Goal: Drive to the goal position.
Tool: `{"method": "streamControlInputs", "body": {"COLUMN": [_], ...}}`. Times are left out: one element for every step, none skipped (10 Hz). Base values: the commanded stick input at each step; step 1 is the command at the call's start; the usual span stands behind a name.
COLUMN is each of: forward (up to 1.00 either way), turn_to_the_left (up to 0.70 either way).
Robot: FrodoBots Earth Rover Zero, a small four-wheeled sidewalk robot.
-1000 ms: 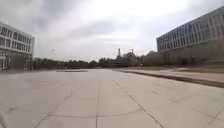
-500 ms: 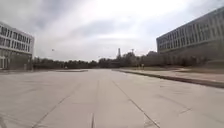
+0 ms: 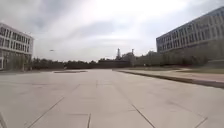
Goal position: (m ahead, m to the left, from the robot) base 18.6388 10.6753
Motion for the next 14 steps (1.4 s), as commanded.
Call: {"method": "streamControlInputs", "body": {"forward": [0.7, 0.7, 0.7, 0.7, 0.7, 0.7, 0.7, 0.7, 0.7, 0.7, 0.7, 0.7, 0.7, 0.7], "turn_to_the_left": [0.0, 0.0, 0.0, 0.0, 0.0, 0.0, 0.29, 0.35, 0.35, 0.35, 0.35, 0.35, 0.35, 0.35]}}
